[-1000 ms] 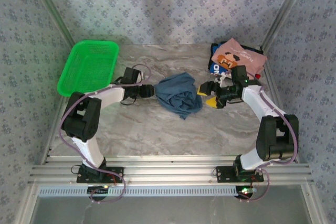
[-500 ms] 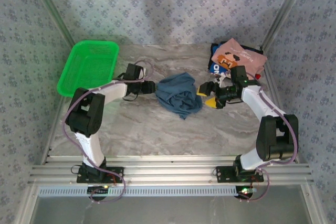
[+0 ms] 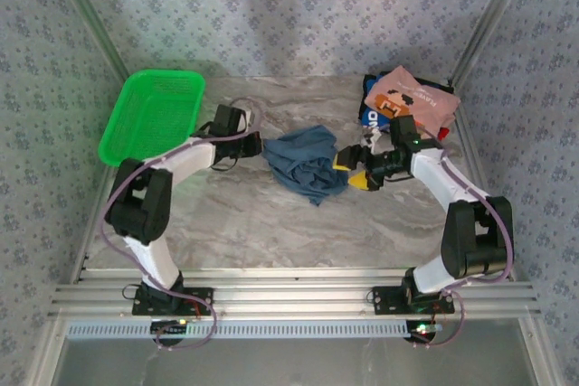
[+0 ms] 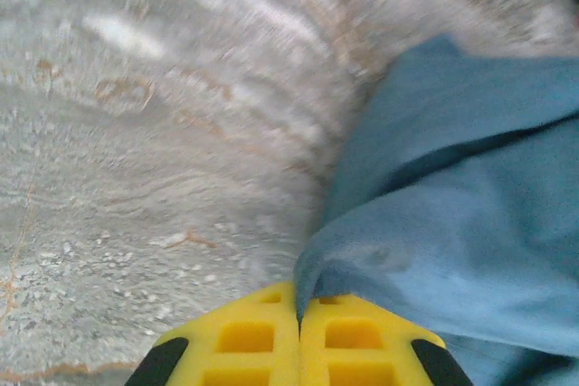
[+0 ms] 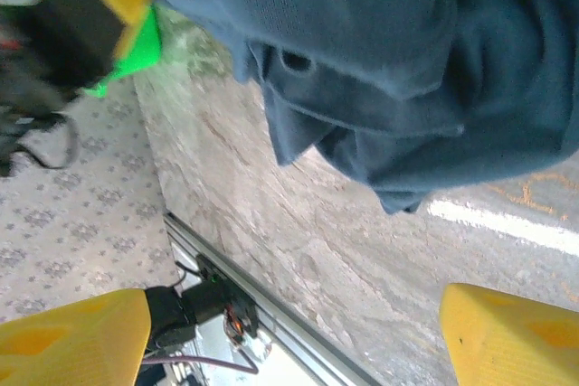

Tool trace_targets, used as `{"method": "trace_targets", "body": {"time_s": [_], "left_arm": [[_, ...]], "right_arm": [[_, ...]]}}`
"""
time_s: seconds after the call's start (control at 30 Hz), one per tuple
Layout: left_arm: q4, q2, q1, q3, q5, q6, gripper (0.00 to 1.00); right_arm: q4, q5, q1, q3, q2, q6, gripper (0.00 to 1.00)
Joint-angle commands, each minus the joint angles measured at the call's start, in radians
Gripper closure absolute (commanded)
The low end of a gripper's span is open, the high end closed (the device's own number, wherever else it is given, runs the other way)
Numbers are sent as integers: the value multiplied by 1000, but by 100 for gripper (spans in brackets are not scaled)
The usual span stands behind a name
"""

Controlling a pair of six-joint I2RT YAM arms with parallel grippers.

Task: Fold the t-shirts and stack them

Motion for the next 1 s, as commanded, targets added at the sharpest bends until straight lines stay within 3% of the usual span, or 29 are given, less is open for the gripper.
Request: {"method": "trace_targets", "body": {"time_s": [0.0, 0.13, 0.37, 0.73, 0.97], "left_arm": [[-13, -159, -13, 45, 27, -60, 100], [-51, -272, -41, 131, 13, -103, 100], [-147, -323, -82, 283, -20, -105, 100], [-170, -347, -83, 271, -75, -110, 100], [-186, -357, -81, 271, -91, -103, 100]], "right_arm": [[-58, 96, 42, -39, -16, -23, 15], [44, 147, 61, -82, -19, 39, 16], [109, 179, 169, 15, 47, 35, 18], [74, 266, 340, 143, 196, 85, 31], [118, 316, 380, 154, 244, 200, 40]]}}
